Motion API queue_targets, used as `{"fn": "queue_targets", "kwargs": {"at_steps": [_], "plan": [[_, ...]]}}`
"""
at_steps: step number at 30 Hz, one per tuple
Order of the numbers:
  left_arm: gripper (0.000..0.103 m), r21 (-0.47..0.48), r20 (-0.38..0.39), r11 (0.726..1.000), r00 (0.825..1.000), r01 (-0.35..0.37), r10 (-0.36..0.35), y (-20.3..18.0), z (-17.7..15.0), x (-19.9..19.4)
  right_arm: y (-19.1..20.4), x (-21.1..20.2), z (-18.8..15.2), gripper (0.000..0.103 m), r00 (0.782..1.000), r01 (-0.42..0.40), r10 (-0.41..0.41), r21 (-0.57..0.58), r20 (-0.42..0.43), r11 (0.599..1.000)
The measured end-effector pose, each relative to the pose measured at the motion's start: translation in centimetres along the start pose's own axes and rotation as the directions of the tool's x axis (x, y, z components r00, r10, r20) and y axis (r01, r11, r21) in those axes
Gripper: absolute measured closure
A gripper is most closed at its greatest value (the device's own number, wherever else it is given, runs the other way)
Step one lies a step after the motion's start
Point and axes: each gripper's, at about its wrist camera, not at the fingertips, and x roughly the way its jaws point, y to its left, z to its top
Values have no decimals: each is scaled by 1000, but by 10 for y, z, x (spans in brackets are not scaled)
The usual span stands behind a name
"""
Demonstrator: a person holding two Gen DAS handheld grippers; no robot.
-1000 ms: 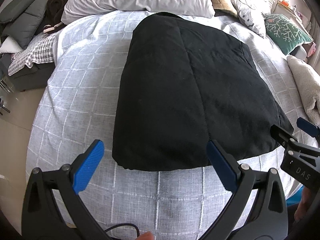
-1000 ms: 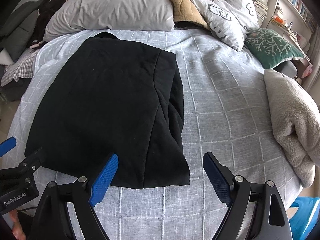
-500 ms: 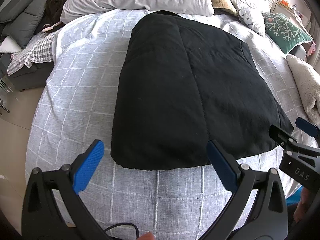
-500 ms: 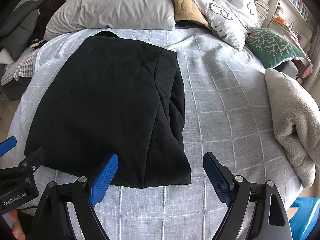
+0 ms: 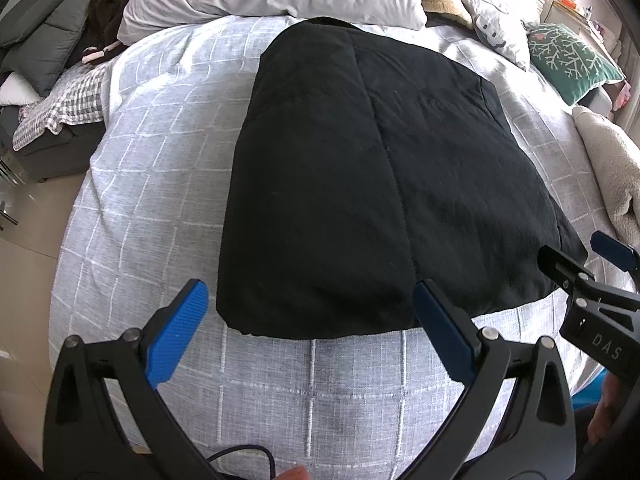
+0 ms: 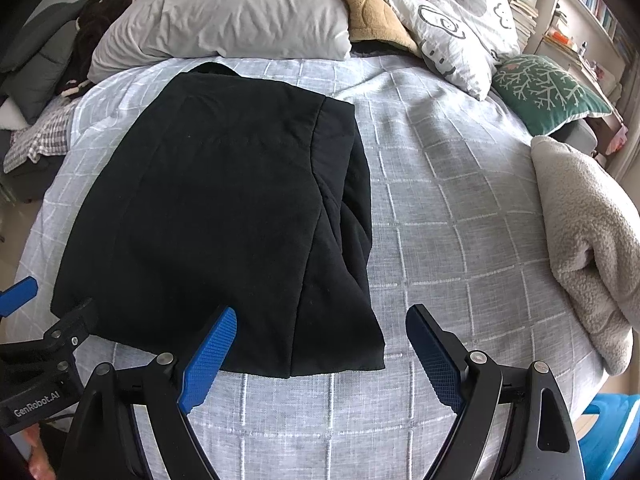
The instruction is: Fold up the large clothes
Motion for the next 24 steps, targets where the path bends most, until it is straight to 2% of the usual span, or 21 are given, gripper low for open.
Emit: {"fn": "queue_targets", "kwargs": {"at_steps": [24], "plan": [[1,-1,-16,1000,1000,13,-13,0,-2,3,1,0,-2,14,1000,-7,7,-1,-3,1000]]}}
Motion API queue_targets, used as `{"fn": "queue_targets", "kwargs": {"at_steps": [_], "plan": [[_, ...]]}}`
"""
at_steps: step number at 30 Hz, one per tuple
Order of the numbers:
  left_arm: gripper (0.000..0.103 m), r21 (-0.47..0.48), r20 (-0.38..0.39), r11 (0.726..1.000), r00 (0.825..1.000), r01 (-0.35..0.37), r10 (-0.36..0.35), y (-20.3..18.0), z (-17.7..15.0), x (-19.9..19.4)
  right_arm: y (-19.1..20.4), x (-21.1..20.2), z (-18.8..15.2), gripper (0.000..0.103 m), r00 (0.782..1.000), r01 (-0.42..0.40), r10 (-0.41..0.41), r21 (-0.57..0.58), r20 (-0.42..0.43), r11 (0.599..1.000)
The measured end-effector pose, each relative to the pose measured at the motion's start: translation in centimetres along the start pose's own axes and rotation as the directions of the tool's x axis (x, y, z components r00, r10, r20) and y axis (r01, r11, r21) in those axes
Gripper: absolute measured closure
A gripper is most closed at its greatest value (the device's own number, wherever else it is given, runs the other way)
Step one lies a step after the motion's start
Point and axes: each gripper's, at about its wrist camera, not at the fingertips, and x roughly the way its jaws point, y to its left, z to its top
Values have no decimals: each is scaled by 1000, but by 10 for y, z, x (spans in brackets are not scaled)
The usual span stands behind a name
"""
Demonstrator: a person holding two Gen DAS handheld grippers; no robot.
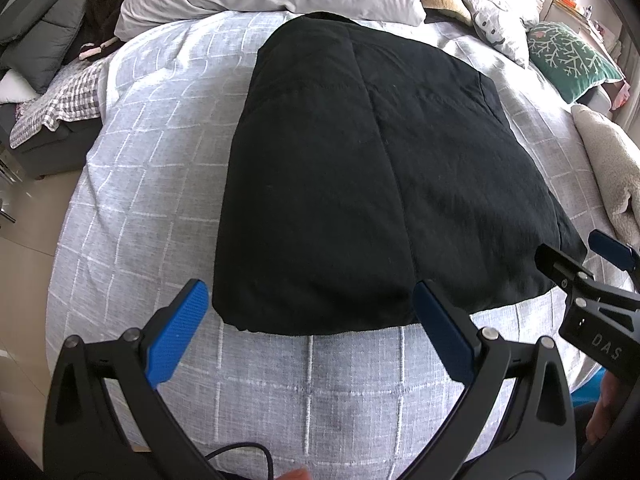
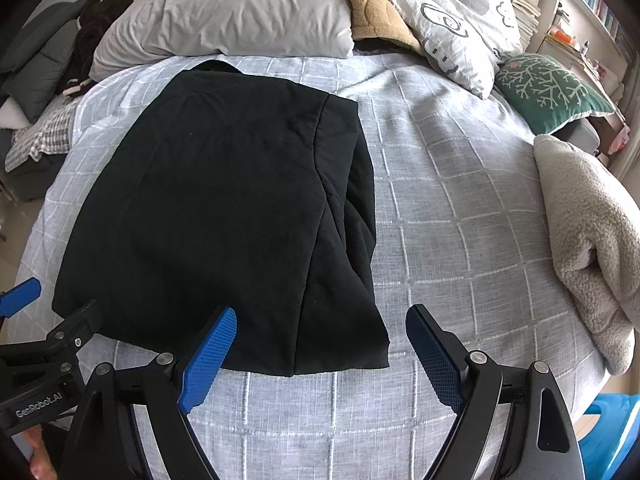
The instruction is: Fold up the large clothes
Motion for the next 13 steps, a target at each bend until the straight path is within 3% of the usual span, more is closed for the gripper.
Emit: {"fn": "queue_targets", "kwargs": {"at_steps": [13], "plan": [[1,-11,-2,1000,1000,25,-25,0,1,1,-2,2,0,14,1000,-11,11,-4,-5,1000]]}}
